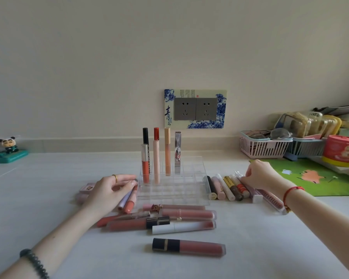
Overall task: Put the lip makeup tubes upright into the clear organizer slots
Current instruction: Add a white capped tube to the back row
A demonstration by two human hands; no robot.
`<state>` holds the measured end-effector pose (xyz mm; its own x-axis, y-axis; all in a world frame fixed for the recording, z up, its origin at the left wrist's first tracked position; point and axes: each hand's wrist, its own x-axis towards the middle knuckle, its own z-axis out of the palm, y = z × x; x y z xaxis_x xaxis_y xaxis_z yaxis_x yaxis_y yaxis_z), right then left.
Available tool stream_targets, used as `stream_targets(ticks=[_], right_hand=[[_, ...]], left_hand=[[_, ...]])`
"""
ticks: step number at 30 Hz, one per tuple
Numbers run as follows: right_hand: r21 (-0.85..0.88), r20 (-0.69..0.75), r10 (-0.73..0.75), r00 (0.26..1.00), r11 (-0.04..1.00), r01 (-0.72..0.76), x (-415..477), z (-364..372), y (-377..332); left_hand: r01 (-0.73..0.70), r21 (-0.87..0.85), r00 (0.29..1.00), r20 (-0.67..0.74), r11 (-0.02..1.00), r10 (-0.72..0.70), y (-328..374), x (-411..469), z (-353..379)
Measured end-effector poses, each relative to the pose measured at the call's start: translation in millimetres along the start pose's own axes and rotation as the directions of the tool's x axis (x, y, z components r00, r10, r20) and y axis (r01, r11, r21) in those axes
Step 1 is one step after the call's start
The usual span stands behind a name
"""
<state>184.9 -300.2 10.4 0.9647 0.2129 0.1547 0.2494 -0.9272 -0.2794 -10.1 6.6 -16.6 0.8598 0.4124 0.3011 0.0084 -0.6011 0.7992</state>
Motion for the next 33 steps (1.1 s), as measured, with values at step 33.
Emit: stream_targets(ticks=[33], right_hand=[[0.658,-0.413,-0.150,0.898,0.633,0.408,-32,-30,-58]], left_hand=[[0.004,-0.069,1.000,-0.001,0.998,-0.005,-4,3,-3]])
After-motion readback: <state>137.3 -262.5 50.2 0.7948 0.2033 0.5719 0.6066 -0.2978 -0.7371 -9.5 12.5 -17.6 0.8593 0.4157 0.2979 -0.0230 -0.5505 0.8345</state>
